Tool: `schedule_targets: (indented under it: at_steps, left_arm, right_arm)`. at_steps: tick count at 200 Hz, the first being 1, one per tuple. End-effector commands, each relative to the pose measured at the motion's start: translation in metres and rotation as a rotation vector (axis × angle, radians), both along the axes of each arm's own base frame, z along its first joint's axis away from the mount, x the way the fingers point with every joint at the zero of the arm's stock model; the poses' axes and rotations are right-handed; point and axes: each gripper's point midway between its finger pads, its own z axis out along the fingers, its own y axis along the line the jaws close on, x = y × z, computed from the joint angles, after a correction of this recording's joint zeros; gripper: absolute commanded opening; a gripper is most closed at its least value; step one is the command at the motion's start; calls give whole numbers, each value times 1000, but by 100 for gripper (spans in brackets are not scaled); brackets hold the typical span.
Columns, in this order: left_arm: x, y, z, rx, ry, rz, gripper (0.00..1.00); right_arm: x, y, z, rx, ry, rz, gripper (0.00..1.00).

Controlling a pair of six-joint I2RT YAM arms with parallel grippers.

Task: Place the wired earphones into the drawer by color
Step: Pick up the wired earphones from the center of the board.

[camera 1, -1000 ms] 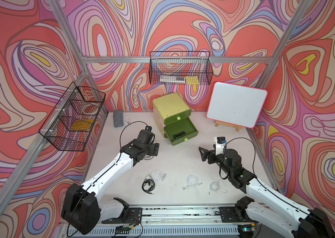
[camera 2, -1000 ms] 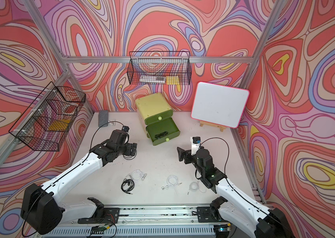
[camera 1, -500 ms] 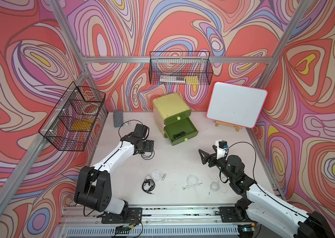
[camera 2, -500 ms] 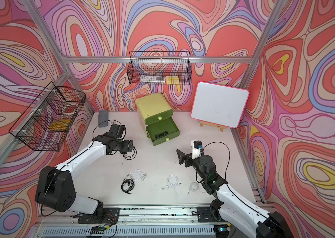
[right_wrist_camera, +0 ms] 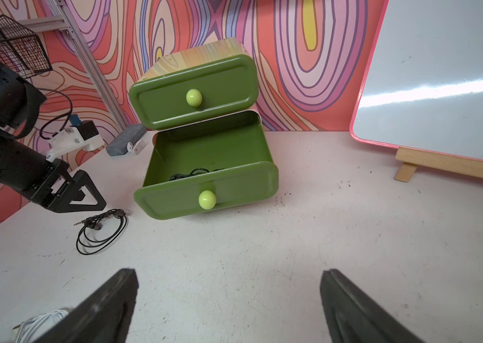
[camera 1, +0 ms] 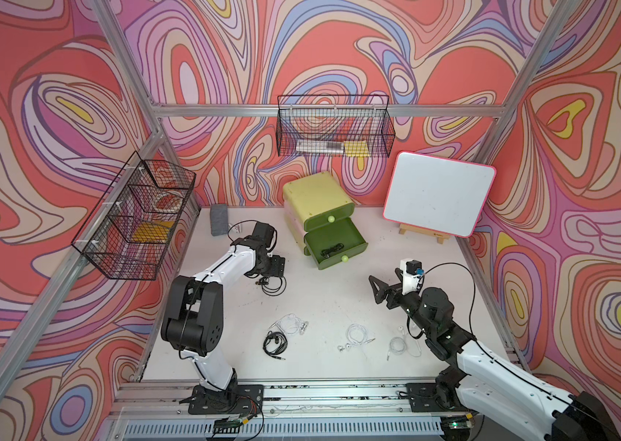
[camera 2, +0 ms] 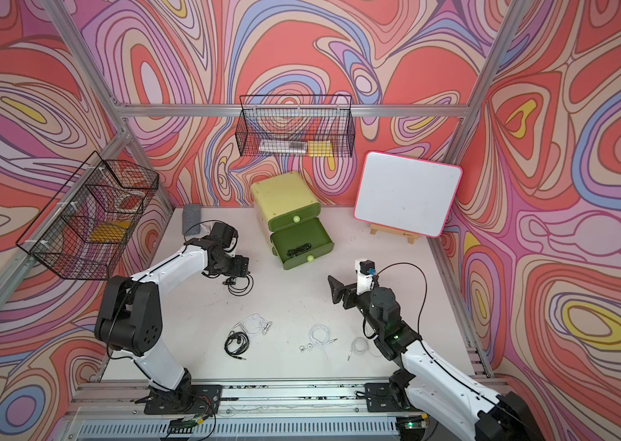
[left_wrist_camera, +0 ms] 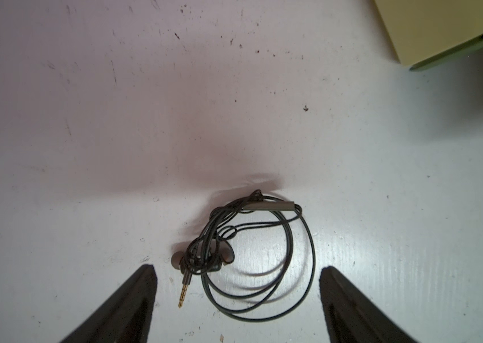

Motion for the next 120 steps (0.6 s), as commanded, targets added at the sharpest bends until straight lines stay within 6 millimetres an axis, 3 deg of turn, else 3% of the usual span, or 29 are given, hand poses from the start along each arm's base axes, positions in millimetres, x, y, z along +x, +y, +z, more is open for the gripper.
schedule_targets:
  at_steps: [1, 67, 120]
  left_arm:
    - [-1, -2, -8, -12, 59, -22, 83]
    - [9, -2, -29, -27, 119, -30, 75]
    - [5, -4, -41, -41, 160, -30, 72]
  right_arm:
    - [2, -5, 4, -6, -22, -25, 98]
    - [4, -7, 1, -16, -15, -40, 98]
    - [5, -7, 0, -21, -12, -43, 98]
